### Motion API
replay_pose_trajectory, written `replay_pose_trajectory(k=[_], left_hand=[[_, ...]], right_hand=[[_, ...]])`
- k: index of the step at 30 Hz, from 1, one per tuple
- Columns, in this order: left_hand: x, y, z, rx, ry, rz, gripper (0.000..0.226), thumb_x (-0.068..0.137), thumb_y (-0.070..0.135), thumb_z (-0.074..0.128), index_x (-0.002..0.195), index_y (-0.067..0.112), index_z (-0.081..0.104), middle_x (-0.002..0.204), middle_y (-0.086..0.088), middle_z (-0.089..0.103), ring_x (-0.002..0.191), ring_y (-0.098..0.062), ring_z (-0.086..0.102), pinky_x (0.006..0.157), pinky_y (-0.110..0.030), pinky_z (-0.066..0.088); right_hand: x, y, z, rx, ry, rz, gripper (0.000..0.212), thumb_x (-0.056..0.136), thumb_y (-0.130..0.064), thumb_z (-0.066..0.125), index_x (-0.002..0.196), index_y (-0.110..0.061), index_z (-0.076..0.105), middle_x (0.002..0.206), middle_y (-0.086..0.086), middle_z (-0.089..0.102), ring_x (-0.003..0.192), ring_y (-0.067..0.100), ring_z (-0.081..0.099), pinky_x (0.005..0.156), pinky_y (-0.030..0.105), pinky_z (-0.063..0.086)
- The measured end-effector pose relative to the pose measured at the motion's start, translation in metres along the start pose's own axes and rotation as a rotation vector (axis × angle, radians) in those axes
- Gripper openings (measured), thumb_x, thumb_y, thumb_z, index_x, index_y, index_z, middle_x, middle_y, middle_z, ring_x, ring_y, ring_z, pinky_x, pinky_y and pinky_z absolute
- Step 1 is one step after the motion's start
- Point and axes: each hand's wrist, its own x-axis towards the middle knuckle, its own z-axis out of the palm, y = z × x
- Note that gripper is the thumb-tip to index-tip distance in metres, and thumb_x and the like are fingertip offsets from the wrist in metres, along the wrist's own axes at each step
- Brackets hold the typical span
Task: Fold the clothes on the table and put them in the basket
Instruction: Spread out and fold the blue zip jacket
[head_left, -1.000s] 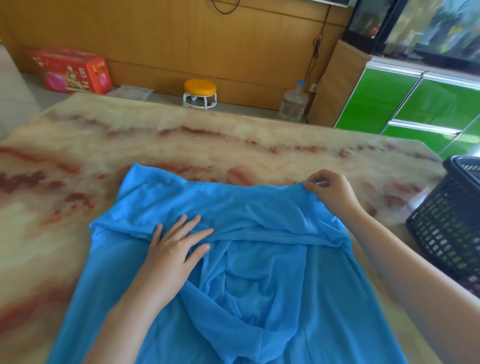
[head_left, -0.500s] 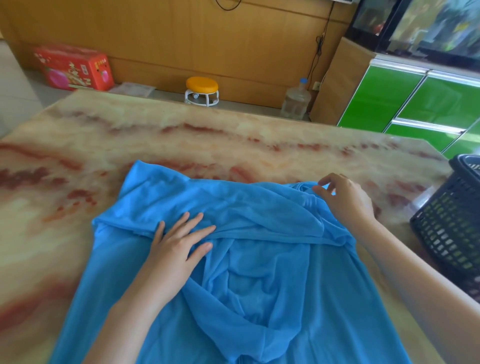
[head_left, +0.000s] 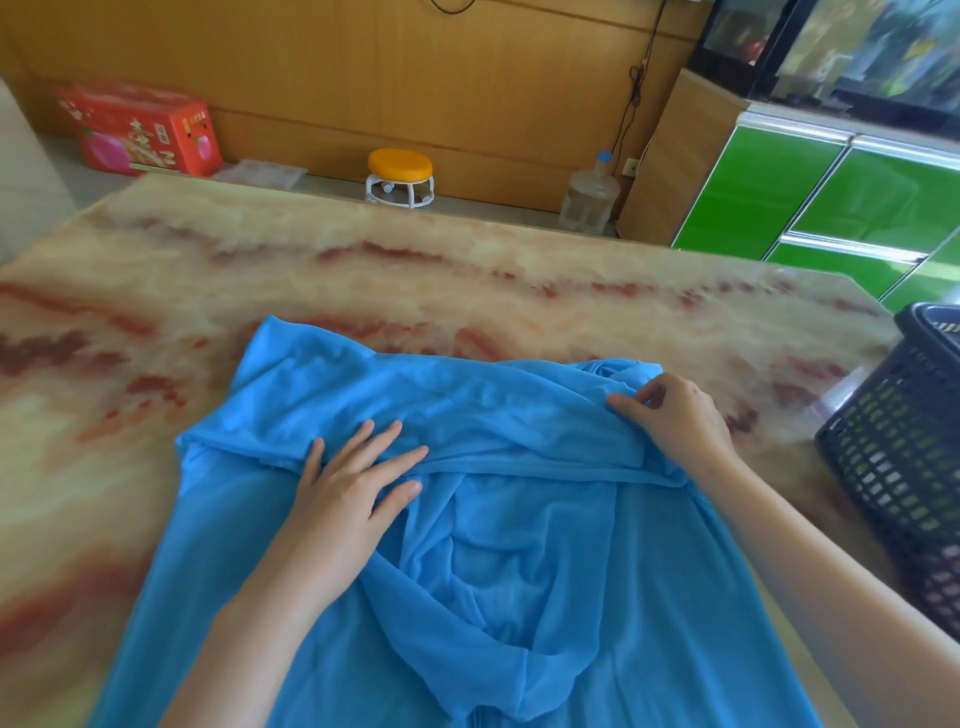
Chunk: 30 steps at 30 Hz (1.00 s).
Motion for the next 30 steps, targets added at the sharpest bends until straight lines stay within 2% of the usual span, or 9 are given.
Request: replay_pose_trajectory(k=[3, 7, 10, 13, 17, 21, 24, 27, 30], left_hand=[[-0.001, 0.002, 0.002, 0.047, 0.016, 0.001, 0.074, 0.075, 0.069, 0.006, 0.136, 0.045, 0.041, 0.154, 0.017, 0.018, 0.138, 0.007, -0.006, 0.116, -0.037, -0.009], [0.001, 0.012, 0.004, 0.039, 0.009, 0.082, 0.084, 0.076, 0.079, -0.006, 0.139, 0.043, 0.038, 0.153, 0.021, 0.01, 0.14, 0.009, -0.013, 0.112, -0.028, -0.02], [0.002, 0.019, 0.009, 0.018, -0.039, 0.111, 0.094, 0.071, 0.082, -0.013, 0.14, 0.041, 0.037, 0.149, 0.026, 0.014, 0.139, 0.011, -0.011, 0.112, -0.024, -0.019], [0.002, 0.02, 0.011, 0.038, -0.043, 0.097, 0.099, 0.067, 0.084, -0.014, 0.139, 0.041, 0.038, 0.151, 0.024, 0.018, 0.14, 0.009, -0.004, 0.114, -0.025, -0.011], [0.002, 0.02, 0.01, 0.04, -0.013, 0.066, 0.099, 0.067, 0.083, -0.013, 0.136, 0.04, 0.044, 0.151, 0.021, 0.025, 0.139, 0.009, 0.001, 0.114, -0.025, -0.007], [0.002, 0.023, 0.014, 0.062, -0.009, 0.103, 0.096, 0.072, 0.081, -0.013, 0.139, 0.038, 0.04, 0.152, 0.02, 0.02, 0.141, 0.006, -0.004, 0.114, -0.027, -0.012], [0.002, 0.029, 0.017, 0.054, -0.014, 0.168, 0.088, 0.079, 0.076, -0.006, 0.142, 0.034, 0.039, 0.15, 0.022, 0.019, 0.142, 0.006, -0.003, 0.116, -0.029, -0.009], [0.001, 0.039, 0.022, 0.054, -0.033, 0.22, 0.084, 0.082, 0.073, -0.004, 0.144, 0.032, 0.034, 0.149, 0.022, 0.02, 0.141, 0.008, -0.002, 0.117, -0.029, -0.007], [0.0, 0.039, 0.026, 0.05, -0.069, 0.203, 0.092, 0.075, 0.078, -0.012, 0.148, 0.033, 0.02, 0.149, 0.027, 0.012, 0.14, 0.011, -0.004, 0.116, -0.023, -0.009]], right_hand=[[0.006, 0.003, 0.006, 0.066, -0.089, 0.029, 0.022, 0.077, -0.039, 0.074, 0.075, -0.018, 0.065, 0.084, -0.001, 0.066, 0.085, 0.021, 0.061, 0.077, 0.037, 0.05], [0.009, 0.002, 0.007, 0.333, 0.036, 0.017, 0.019, 0.082, -0.029, 0.071, 0.076, -0.013, 0.066, 0.075, 0.002, 0.064, 0.07, 0.019, 0.057, 0.066, 0.032, 0.045], [0.01, -0.002, -0.002, 0.568, 0.032, 0.07, 0.018, 0.087, -0.022, 0.067, 0.074, -0.012, 0.062, 0.071, 0.011, 0.062, 0.055, 0.022, 0.056, 0.056, 0.031, 0.051], [0.012, 0.0, -0.003, 0.535, 0.033, 0.083, 0.017, 0.089, -0.022, 0.065, 0.077, -0.011, 0.063, 0.069, 0.016, 0.061, 0.049, 0.026, 0.056, 0.049, 0.032, 0.052], [0.007, -0.001, -0.005, 0.511, -0.006, 0.107, 0.026, 0.094, -0.032, 0.057, 0.095, -0.006, 0.061, 0.068, 0.011, 0.064, 0.041, 0.02, 0.057, 0.041, 0.028, 0.049], [-0.013, 0.002, -0.011, 0.422, -0.177, 0.118, 0.036, 0.078, -0.04, 0.075, 0.093, -0.014, 0.055, 0.076, 0.009, 0.067, 0.048, 0.02, 0.061, 0.05, 0.031, 0.052], [-0.028, 0.011, -0.012, 0.202, -0.165, 0.093, 0.043, 0.067, -0.04, 0.084, 0.09, -0.016, 0.058, 0.076, 0.004, 0.066, 0.062, 0.019, 0.061, 0.06, 0.03, 0.049], [-0.038, 0.009, -0.013, 0.14, -0.151, 0.075, 0.032, 0.07, -0.036, 0.083, 0.078, -0.011, 0.064, 0.07, 0.0, 0.063, 0.066, 0.016, 0.057, 0.062, 0.03, 0.043], [-0.045, 0.004, -0.015, 0.162, -0.128, 0.05, 0.033, 0.073, -0.036, 0.081, 0.079, -0.007, 0.069, 0.068, -0.002, 0.061, 0.064, 0.011, 0.052, 0.057, 0.025, 0.039]])
